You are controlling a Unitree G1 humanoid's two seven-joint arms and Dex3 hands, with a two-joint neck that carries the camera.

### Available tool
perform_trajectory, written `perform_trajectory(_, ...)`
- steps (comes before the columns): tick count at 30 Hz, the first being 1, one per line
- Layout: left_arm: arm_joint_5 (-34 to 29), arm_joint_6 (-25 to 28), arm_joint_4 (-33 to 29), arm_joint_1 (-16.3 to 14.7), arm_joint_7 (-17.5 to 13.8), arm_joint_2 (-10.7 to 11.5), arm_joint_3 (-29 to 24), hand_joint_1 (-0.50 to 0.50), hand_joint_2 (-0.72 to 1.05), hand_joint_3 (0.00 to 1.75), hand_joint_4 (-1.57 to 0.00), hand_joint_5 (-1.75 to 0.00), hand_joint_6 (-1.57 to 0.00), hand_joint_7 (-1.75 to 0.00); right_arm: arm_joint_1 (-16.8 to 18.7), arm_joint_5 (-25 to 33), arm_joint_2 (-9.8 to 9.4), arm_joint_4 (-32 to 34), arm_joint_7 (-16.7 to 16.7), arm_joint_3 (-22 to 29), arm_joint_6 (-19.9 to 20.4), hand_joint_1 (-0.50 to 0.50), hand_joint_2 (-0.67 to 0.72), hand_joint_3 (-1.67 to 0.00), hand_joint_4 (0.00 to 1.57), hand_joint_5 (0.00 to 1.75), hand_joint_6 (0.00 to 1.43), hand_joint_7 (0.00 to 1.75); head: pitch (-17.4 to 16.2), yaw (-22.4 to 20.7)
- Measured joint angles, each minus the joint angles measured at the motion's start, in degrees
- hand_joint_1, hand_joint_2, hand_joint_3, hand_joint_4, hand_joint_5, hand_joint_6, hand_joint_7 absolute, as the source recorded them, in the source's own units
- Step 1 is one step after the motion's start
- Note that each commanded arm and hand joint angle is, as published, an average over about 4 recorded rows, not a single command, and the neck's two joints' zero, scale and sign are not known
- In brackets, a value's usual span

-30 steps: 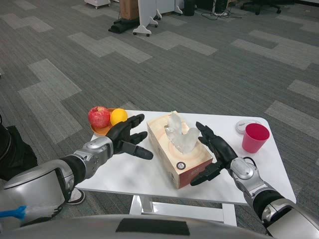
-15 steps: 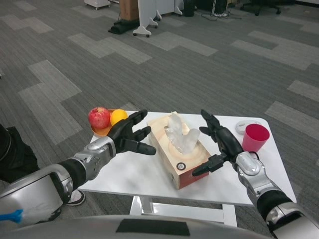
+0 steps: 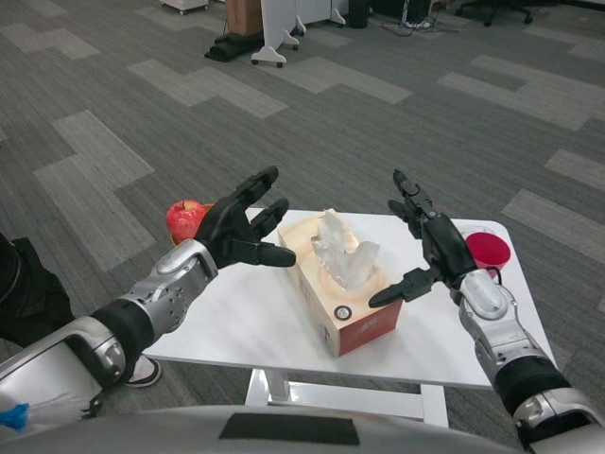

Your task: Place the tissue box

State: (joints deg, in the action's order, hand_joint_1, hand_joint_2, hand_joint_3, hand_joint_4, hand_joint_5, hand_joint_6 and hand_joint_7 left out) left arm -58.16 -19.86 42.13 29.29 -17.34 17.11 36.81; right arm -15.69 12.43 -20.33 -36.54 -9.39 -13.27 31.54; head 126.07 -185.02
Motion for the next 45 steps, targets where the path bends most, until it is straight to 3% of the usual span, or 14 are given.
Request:
perform_trajectory(10, 5.62, -3.57, -2.71, -0.9, -0.14, 0.77, -3.7, 0.5, 0.52, 0.07, 0.0, 0.0, 0.0, 0.0, 0.15, 0.0, -0.07, 3.81, 0.0, 0.33, 0.07, -0.17, 0.03, -0.16, 0.0, 0.36, 0.0, 0.0, -0.13, -0.02)
perform_trajectory(18, 7.39, -6.95, -3.44, -1.56, -0.15, 0.81, -5.26, 0.5, 0.52, 0.02, 0.0, 0.0, 0.0, 0.0, 0.15, 0.0, -0.06, 4.85, 0.0, 0.38, 0.07, -0.17, 0.03, -0.16, 0.0, 0.34, 0.0, 0.0, -0.2, 0.25)
perform_trajectory(25, 8.41, -8.48, -4.38, -2.3, -0.16, 0.83, -6.38, 0.5, 0.69, 0.02, 0.0, 0.0, 0.0, 0.0, 0.15, 0.0, -0.04, 5.57, 0.0, 0.55, 0.07, -0.17, 0.03, -0.16, 0.0, 0.36, 0.0, 0.0, -0.28, 0.49)
perform_trajectory(28, 9.0, -8.71, -4.8, -2.45, -0.17, 0.93, -6.72, 0.5, 0.69, 0.09, 0.0, 0.0, 0.0, 0.0, 0.15, 0.0, -0.02, 5.67, 0.0, 0.59, 0.07, -0.17, 0.03, -0.16, 0.0, 0.34, 0.0, 0.0, -0.27, 0.52)
perform_trajectory(32, 9.09, -9.0, -6.13, -2.72, -0.66, 1.05, -7.07, 0.5, 0.69, 0.0, 0.0, 0.0, 0.0, 0.0, 0.15, 0.0, 0.06, 5.93, 0.0, 0.66, 0.07, -0.17, 0.03, -0.16, 0.0, 0.32, 0.0, 0.0, -0.13, 0.56)
perform_trajectory(34, 9.03, -9.17, -6.76, -2.95, -0.93, 1.1, -7.28, 0.5, 0.69, 0.04, 0.0, 0.0, 0.0, 0.0, 0.15, 0.0, 0.12, 6.14, 0.0, 0.73, 0.07, -0.17, 0.04, -0.16, 0.0, 0.34, 0.0, 0.0, -0.02, 0.59)
perform_trajectory(37, 8.95, -9.32, -7.68, -3.26, -0.96, 1.2, -7.71, 0.5, 0.76, 0.04, 0.0, 0.0, 0.0, 0.0, 0.15, 0.01, 0.21, 6.55, 0.0, 0.86, 0.07, -0.17, 0.08, -0.16, 0.0, 0.29, 0.0, 0.0, 0.07, 0.66)
perform_trajectory(41, 8.78, -9.65, -8.77, -3.68, -1.01, 1.39, -8.26, 0.5, 0.94, 0.0, 0.0, 0.0, 0.0, 0.0, 0.15, 0.03, 0.33, 6.73, -0.01, 0.93, 0.07, -0.17, 0.09, -0.16, 0.0, 0.39, 0.0, 0.0, 0.25, 0.62)
perform_trajectory(45, 8.67, -9.76, -8.89, -4.1, -1.16, 1.52, -8.45, 0.5, 0.96, 0.07, 0.0, 0.0, 0.0, 0.0, 0.15, 0.03, 0.38, 6.73, -0.01, 0.94, 0.07, -0.17, 0.09, -0.16, 0.0, 0.39, 0.0, 0.0, 0.33, 0.43)
